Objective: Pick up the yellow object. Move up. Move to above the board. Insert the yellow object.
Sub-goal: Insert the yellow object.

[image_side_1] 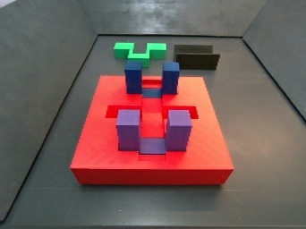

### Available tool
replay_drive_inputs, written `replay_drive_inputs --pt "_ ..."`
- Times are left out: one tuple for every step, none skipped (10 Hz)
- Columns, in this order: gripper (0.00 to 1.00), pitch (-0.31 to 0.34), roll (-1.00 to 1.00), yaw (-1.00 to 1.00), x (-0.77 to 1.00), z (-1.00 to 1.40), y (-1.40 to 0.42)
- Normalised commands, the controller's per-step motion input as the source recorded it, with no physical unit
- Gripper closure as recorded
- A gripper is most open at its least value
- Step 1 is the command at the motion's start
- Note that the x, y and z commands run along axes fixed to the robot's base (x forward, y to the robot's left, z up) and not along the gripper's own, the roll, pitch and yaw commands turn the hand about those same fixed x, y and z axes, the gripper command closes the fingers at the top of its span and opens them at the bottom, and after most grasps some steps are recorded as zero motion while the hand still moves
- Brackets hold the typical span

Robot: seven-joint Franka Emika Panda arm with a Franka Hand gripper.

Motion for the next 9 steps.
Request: replay_drive_inputs --pt "1.00 -0.260 0.00 0.02 0.47 -0.73 -0.12" --pt "1.00 -0.091 0.16 0.03 0.23 -0.87 -0.31" --pt "1.00 0.000 0.28 0.00 0.03 -0.82 -0.48" --pt "1.00 0.000 0.30 0.02 0.00 -0.77 -0.49" --pt "1.00 0.000 0.29 0.03 0.00 -0.78 -0.53" --pt "1.00 -0.033 0.14 0.06 0.00 -1.00 -0.47" --pt "1.00 -0.059 0.09 0.07 0.06 -0.78 -0.19" --pt "1.00 -0.037 0.09 0.11 0.09 -0.53 0.00" --pt "1.00 0.000 0.12 0.07 0.00 -0.62 -0.15"
